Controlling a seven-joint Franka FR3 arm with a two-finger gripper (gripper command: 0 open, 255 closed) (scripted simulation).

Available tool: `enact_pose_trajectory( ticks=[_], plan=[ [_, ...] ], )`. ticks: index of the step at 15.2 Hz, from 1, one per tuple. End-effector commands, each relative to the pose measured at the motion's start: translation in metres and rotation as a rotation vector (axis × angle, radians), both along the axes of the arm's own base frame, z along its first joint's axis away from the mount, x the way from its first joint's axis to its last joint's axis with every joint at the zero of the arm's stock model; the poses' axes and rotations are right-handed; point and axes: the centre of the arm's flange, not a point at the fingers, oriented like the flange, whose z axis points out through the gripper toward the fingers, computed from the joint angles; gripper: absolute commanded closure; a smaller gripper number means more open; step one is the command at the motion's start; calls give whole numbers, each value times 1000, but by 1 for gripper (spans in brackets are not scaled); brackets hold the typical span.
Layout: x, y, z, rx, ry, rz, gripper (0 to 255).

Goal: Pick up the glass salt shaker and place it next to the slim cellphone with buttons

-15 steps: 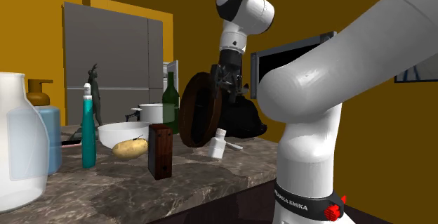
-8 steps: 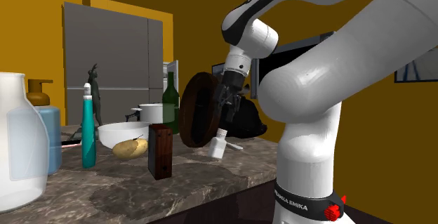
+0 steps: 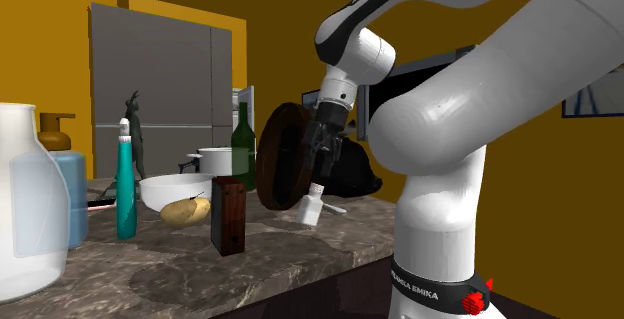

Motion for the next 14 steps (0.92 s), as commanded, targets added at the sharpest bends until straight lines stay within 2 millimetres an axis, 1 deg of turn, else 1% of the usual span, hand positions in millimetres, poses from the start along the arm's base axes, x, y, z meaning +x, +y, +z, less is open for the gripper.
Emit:
enact_pose_trajectory(
  ticks=[1,5,6,7,8,10,11,12,14],
  plan=[
    [1,4,-31,-27,-8,-12,0],
    [1,4,-31,-27,-8,-12,0],
    [3,-2,-30,-27,-8,-12,255],
    [4,-5,-31,-28,-7,-12,255],
    [9,-3,-24,-28,-8,-12,255],
    [11,-2,-24,-27,-8,-11,255],
    [13,-5,-28,-28,-8,-10,255],
    [5,-16,-26,-30,-4,-12,255],
    [7,-10,-17,-31,-5,-17,255]
  ],
)
